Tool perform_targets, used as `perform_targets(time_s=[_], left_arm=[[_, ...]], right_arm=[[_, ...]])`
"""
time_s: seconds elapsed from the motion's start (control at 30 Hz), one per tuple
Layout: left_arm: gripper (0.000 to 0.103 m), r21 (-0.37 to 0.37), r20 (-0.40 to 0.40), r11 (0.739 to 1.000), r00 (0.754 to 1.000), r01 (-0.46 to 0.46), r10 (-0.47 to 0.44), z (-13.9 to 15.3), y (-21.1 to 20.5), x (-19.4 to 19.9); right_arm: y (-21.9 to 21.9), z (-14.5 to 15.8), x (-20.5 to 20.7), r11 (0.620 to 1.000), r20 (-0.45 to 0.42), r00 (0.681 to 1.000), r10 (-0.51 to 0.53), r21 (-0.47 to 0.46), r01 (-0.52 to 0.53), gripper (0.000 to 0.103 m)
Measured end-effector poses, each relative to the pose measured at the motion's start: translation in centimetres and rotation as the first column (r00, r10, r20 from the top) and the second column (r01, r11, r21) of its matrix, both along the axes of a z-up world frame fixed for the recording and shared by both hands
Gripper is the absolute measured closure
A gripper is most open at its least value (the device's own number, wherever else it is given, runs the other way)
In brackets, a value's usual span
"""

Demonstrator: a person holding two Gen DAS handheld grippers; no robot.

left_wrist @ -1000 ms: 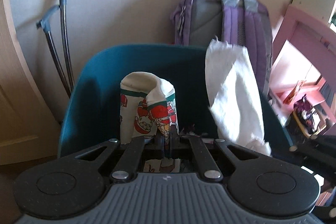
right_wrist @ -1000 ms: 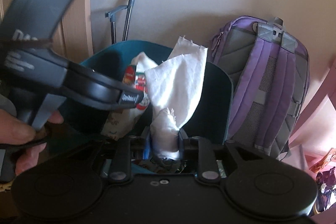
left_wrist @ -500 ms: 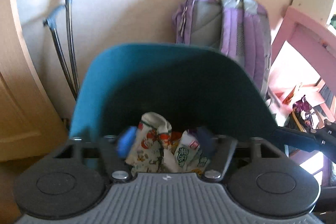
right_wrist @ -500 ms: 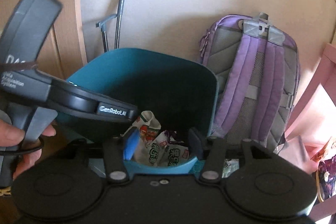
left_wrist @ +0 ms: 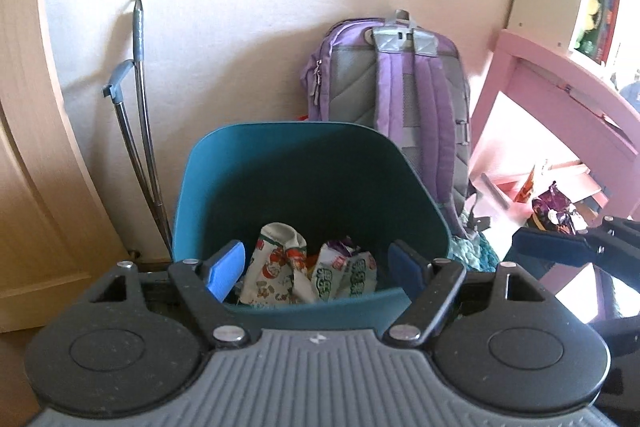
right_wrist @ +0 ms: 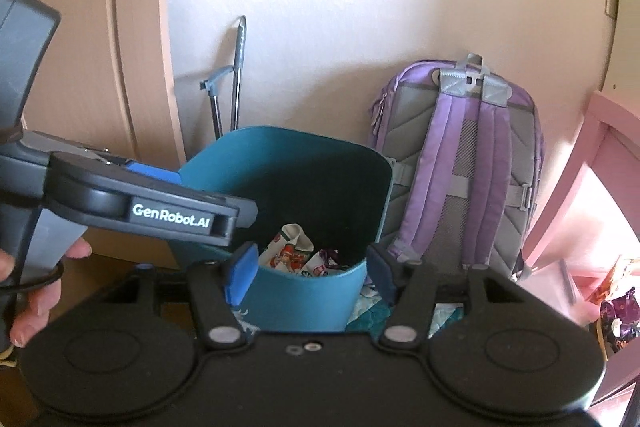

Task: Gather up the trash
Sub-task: 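Withdraw both tools from the bin and lower them toward the floor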

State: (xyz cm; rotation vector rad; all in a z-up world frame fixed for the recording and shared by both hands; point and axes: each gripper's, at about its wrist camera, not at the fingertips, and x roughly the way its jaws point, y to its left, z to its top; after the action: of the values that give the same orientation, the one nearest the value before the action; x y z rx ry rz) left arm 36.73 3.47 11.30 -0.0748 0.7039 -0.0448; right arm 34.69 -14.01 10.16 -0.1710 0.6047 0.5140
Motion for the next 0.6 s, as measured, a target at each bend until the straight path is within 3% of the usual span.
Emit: perform_targets(time_s=[0.3, 0.6], left_arm=[[0.021, 0.001, 0.011, 0.999, 0.999, 0.039, -0.039, 0.6, -0.5, -5.7], [0.019, 0.01, -0.006, 0.998, 0.998, 0.068, -0.068, -2.8, -0.5, -10.8]], right_arm=[[-2.6, 0.5, -4.1, 1.0, 0.013, 1.0, 0.009, 0.027, -0.009, 0.042], [-5.2, -2.0, -6.7, 0.997, -0.035, 0.999, 0.016, 0.072, -0.014, 0.041]])
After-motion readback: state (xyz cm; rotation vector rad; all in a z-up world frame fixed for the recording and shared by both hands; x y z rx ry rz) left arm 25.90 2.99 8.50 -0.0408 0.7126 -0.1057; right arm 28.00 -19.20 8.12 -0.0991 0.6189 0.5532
